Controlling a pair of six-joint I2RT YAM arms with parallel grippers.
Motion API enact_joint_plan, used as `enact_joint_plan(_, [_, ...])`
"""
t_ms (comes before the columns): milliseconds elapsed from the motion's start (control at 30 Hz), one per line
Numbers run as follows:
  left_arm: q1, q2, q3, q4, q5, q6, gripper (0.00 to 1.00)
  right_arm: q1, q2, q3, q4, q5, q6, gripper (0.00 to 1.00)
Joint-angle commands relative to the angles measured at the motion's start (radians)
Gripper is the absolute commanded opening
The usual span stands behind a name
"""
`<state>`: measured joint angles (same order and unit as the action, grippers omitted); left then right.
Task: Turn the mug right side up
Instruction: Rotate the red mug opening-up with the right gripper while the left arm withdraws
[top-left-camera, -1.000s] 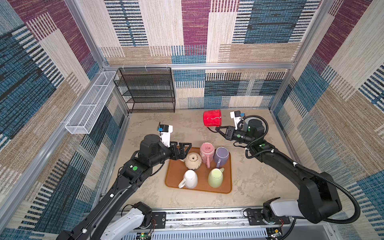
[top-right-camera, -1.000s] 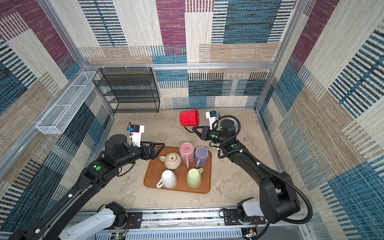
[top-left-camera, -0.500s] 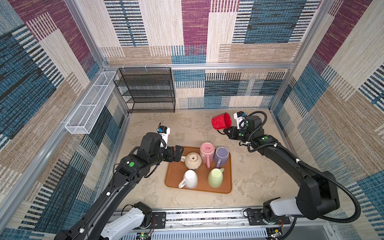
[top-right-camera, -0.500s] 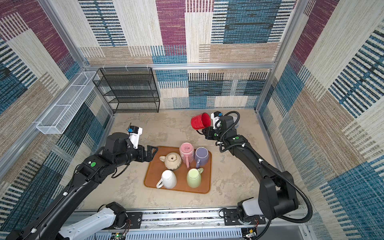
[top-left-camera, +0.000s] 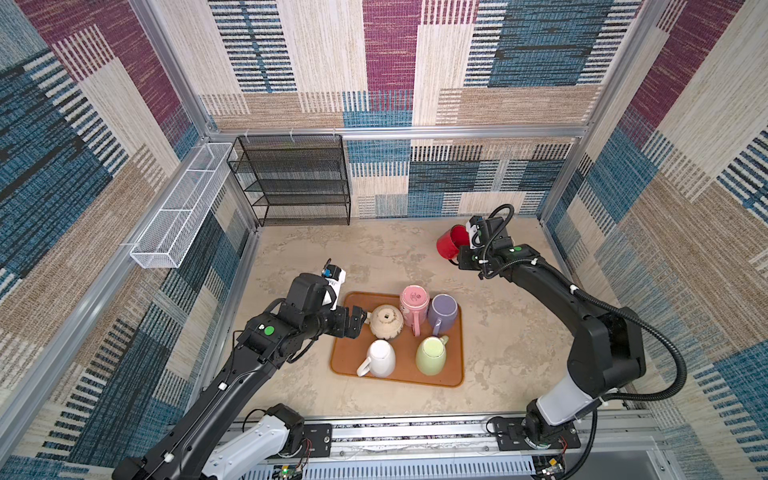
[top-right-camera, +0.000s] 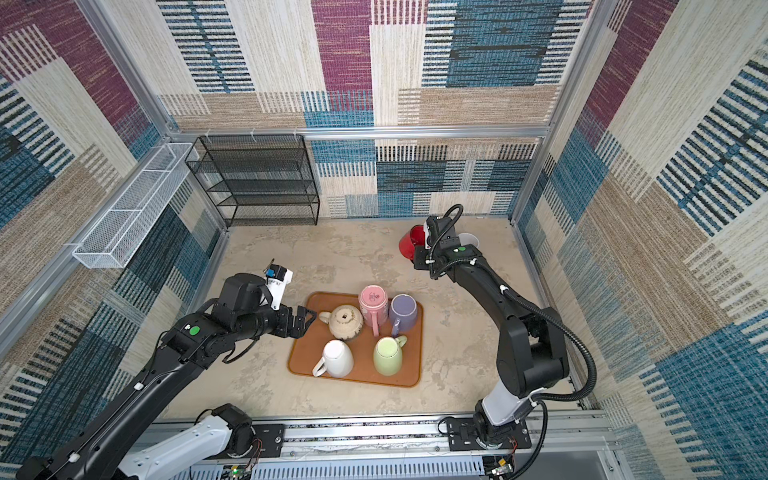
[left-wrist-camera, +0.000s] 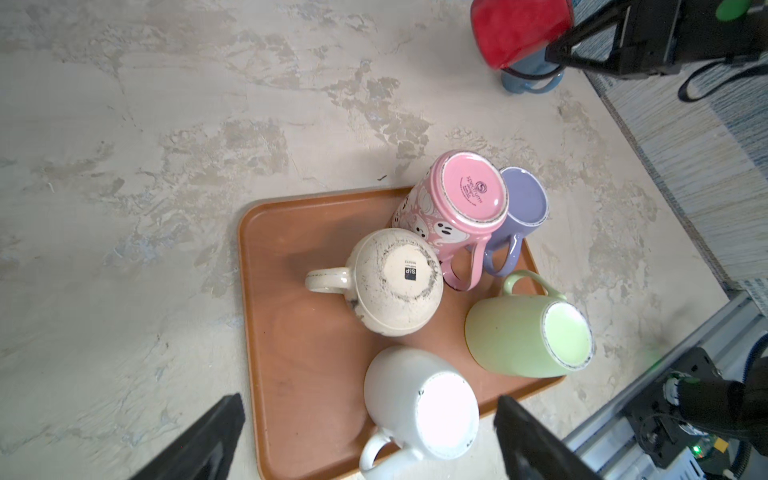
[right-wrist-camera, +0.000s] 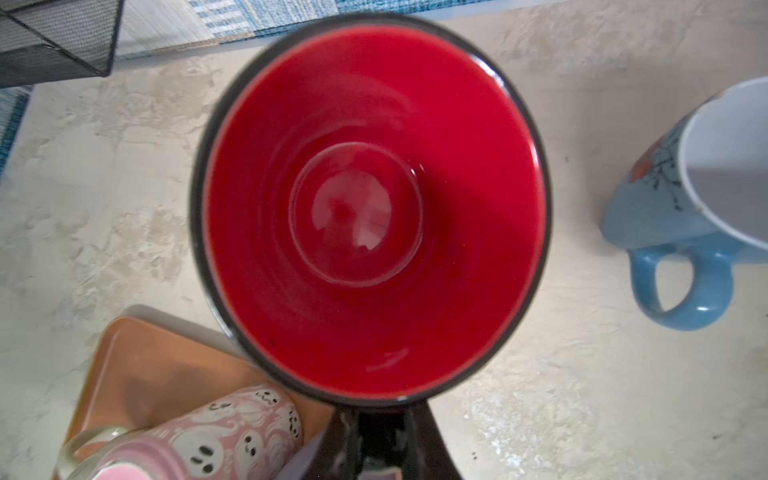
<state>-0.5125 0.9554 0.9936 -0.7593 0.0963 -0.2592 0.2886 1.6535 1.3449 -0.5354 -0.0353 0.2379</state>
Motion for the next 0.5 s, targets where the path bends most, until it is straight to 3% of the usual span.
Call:
enact_joint_plan(0, [0.000,0.000,-0.008,0.002,0.044,0.029,0.99,-0.002,0.045,0.049,-0.026,0.111,-0.042,0.00])
enact_joint_plan(467, [0.000,-0.030,-0.026,-0.007,0.016,0.070,1.00,-0.016,0.189,0.169,-0.103,0.244,-0.101,0.00])
